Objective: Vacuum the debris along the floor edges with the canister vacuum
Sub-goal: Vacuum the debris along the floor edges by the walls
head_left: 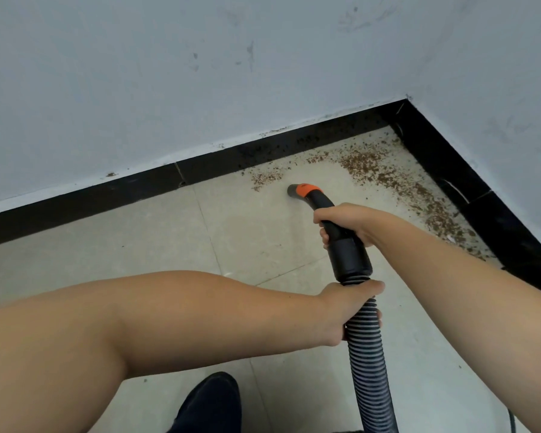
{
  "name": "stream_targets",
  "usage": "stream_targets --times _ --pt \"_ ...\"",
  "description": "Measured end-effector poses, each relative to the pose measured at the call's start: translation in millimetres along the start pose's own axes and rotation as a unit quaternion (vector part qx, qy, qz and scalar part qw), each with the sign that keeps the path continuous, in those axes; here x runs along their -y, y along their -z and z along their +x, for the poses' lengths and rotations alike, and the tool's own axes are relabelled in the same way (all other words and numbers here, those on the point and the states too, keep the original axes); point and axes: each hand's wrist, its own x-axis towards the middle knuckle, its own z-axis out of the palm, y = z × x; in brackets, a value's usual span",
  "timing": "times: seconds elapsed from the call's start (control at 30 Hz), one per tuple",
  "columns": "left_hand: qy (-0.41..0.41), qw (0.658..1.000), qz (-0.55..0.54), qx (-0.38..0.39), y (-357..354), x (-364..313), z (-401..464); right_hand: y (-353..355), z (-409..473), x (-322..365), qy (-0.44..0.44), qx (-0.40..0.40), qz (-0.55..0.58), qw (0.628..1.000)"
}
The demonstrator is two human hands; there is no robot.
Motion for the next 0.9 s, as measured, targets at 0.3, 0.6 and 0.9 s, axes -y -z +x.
stream_targets --times 0.3,0.6,0.9 --pt "-0.012 0.995 -0.079 -0.061 34 7 0 -51 22 25 0.058 0.018 -0.071 0.996" --pt "0.022 0.99 -0.114 -0.082 39 -8 14 -46 28 36 0.076 -0.051 -0.058 0.994" --pt "0.085 0.994 -0.053 -0.053 11 -51 56 38 36 32 0.037 -0.131 0.048 0.99"
